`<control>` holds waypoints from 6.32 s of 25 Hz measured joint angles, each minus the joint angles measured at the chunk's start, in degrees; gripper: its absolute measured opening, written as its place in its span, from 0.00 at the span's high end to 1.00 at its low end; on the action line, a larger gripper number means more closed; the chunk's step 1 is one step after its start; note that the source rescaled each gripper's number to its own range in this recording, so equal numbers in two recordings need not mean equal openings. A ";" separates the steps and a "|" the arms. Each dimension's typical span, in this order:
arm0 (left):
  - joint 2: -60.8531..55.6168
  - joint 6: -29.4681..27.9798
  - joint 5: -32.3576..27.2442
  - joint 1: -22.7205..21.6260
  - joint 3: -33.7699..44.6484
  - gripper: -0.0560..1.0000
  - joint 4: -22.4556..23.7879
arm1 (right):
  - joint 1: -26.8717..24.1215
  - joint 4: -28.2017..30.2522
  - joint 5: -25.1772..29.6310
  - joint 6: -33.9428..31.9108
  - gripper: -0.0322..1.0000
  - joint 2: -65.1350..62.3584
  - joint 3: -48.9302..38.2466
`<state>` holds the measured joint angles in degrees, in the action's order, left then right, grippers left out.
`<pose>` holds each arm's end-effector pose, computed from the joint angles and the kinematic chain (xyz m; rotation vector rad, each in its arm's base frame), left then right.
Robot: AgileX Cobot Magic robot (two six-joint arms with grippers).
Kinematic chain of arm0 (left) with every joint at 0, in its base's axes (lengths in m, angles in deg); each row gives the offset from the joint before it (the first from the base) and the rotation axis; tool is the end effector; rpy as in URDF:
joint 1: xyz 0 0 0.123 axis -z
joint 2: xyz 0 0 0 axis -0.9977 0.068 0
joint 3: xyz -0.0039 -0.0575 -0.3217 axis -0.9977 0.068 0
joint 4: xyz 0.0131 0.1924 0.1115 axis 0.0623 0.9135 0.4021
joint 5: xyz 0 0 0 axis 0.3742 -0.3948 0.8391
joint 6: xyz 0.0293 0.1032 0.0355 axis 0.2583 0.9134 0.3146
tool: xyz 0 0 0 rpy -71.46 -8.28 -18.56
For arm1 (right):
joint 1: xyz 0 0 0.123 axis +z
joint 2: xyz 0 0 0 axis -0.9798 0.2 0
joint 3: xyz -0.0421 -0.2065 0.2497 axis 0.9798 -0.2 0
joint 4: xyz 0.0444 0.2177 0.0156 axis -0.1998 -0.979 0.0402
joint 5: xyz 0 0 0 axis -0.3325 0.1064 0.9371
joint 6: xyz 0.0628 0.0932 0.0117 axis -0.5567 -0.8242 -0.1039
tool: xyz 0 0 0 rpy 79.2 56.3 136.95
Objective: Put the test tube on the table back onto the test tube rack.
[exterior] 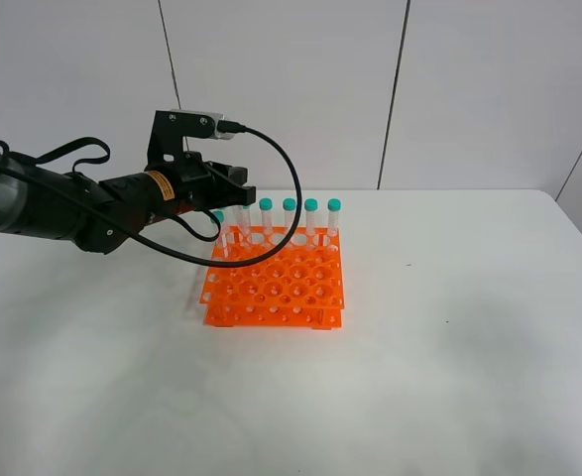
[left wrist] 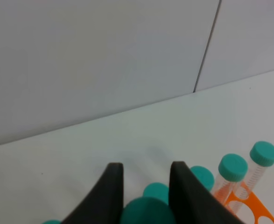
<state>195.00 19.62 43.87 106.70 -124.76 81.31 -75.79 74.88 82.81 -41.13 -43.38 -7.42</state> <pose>0.3848 -0.1608 0.2443 0.3600 1.8313 -0.4255 -0.0516 -0.0112 0.2549 0.0245 2.0076 -0.0340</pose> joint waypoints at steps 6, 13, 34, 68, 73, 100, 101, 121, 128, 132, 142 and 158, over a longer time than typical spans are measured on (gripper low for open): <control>0.44 0.12 -0.59 0.00 0.00 0.95 -0.04 | 0.00 0.00 0.00 0.00 0.15 0.00 0.00; 1.61 0.15 -0.08 0.00 0.00 0.95 -0.06 | 0.00 0.00 0.00 0.05 0.15 0.00 0.00; 4.20 0.41 -1.41 -0.04 -0.65 0.95 -0.06 | 0.00 0.00 0.00 0.05 0.15 0.00 0.00; 7.76 -2.19 -9.49 -0.04 -5.77 0.95 0.22 | 0.00 0.00 0.00 0.05 0.15 0.00 0.00; 7.76 -2.19 -9.51 -0.04 -5.77 0.95 0.22 | 0.00 0.00 0.00 0.05 0.15 0.00 0.00; 7.76 -2.24 -8.30 -0.04 -5.77 0.75 1.25 | 0.00 0.00 0.00 0.05 0.15 0.00 0.00; 7.76 -2.24 -8.30 -0.04 -5.77 0.75 1.25 | 0.00 0.00 0.00 0.05 0.15 0.00 0.00; -9.78 0.21 -30.10 -3.42 -5.77 0.75 0.27 | 0.00 0.00 0.00 0.05 0.15 0.00 0.00; -16.04 34.75 -38.24 -12.29 -2.15 0.75 -31.11 | 0.00 0.00 0.00 0.05 0.15 0.00 0.00; -19.84 48.16 -39.47 -15.94 2.06 0.75 -44.33 | 0.00 0.00 0.00 0.05 0.15 0.00 0.00; -30.02 52.39 -53.39 -20.71 7.95 0.75 -47.57 | 0.00 0.00 0.00 0.05 0.15 0.00 0.00; -39.20 42.35 -96.57 -20.71 8.03 0.05 -38.63 | 0.00 -0.05 0.00 0.05 0.15 0.00 0.00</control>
<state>155.79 61.97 -52.69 86.00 -116.74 42.69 -75.79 74.83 82.81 -41.08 -43.38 -7.42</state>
